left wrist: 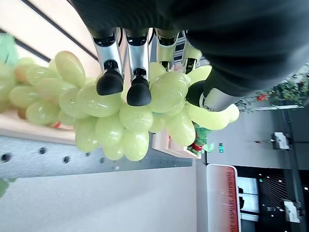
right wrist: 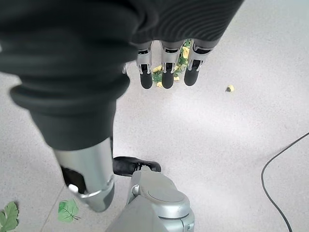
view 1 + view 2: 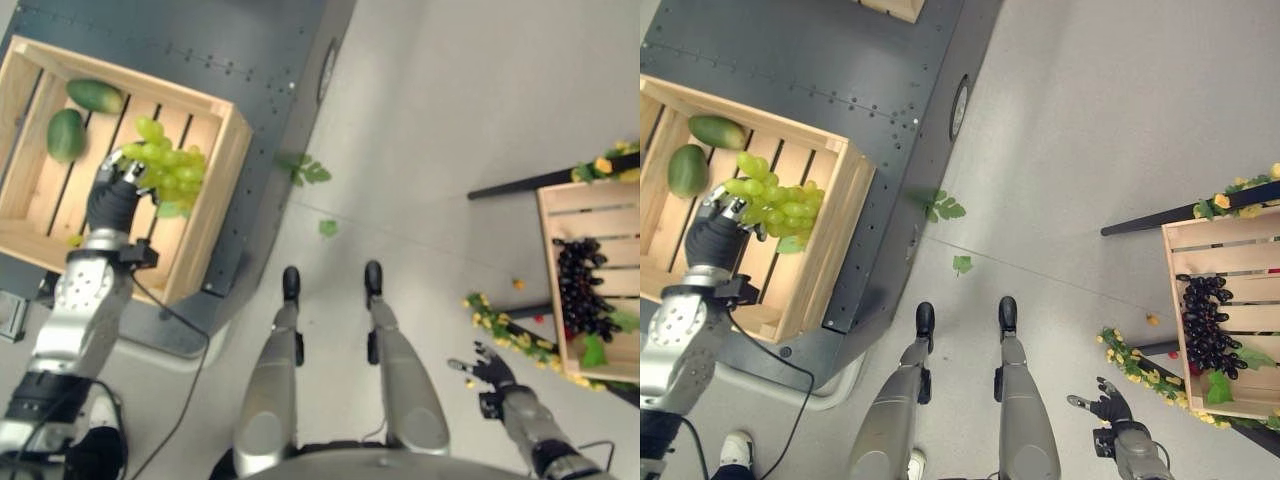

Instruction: Pick up the fruits from the basket on one side to the basket on the other side

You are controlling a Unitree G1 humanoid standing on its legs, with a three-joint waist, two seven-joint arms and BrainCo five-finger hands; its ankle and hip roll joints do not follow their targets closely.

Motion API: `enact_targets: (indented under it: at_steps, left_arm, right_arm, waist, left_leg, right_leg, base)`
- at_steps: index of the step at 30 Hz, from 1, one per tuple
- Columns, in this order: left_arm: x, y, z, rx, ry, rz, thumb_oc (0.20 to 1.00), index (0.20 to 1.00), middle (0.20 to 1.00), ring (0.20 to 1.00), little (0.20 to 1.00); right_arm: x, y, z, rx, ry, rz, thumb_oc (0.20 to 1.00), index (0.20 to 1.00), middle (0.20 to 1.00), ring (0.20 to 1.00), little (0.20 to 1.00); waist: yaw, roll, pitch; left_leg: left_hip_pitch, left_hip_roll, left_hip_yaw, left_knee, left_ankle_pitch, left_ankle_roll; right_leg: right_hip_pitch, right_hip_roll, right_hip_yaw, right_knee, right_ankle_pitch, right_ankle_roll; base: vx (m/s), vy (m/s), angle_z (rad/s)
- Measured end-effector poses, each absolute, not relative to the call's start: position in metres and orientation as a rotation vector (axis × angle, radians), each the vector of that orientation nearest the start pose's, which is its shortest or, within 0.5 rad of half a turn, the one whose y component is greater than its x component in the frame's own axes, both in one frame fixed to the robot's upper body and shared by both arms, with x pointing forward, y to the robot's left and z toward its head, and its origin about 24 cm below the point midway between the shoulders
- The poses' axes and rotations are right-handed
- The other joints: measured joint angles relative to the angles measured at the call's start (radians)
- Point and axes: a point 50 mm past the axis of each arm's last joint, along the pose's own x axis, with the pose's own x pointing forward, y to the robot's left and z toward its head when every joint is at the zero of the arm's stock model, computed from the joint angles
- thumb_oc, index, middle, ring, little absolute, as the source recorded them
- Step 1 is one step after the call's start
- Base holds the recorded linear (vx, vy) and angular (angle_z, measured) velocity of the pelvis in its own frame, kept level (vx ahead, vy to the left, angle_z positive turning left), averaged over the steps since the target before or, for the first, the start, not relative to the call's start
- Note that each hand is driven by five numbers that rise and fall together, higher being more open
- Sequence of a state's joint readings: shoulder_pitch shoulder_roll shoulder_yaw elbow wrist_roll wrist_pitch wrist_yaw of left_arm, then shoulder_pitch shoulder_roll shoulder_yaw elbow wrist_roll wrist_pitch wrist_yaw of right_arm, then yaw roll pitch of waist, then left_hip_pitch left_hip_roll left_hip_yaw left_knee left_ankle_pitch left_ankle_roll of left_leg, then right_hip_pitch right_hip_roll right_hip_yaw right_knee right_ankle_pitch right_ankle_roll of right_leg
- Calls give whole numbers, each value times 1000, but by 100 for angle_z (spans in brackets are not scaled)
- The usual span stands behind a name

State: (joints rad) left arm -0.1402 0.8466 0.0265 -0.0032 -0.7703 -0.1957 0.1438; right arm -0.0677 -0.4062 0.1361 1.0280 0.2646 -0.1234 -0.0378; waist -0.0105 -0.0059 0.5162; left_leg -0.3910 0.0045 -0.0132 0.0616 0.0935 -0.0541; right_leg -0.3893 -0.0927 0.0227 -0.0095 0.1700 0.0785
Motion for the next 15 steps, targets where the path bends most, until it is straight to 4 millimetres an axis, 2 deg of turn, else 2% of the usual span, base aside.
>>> enact_targets:
  at_steps: [6, 11, 15]
  left_arm:
    - [269, 288, 182, 43, -375, 56, 200, 200, 200, 200, 200]
    - [270, 280, 198, 70, -394, -40, 200, 200, 200, 200, 200]
    - [271, 264, 204, 88, -398, -134, 200, 200, 200, 200, 200]
  right_arm:
    - [166, -280, -111, -292, 844, -158, 1000, 1000, 1000, 1000, 1000]
    - [187, -273, -93, -380, 736, -47, 1000, 1000, 1000, 1000, 1000]
    - [217, -264, -60, -420, 562, 36, 1000, 1000, 1000, 1000, 1000]
  waist:
    - [0, 29, -17]
    - [0, 53, -58]
    - [0, 69, -83]
  left_leg:
    - [50, 1, -1, -19, 4, 2]
    - [87, 3, -2, -31, 4, 1]
    - [119, 3, -5, -38, 4, 1]
  right_leg:
    - [51, 1, -1, -19, 1, -4]
    - [88, 3, -3, -29, 0, -4]
    - [122, 3, -6, -37, 0, -4]
  base:
    - [28, -21, 0]
    - [34, -24, 2]
    - [6, -4, 1]
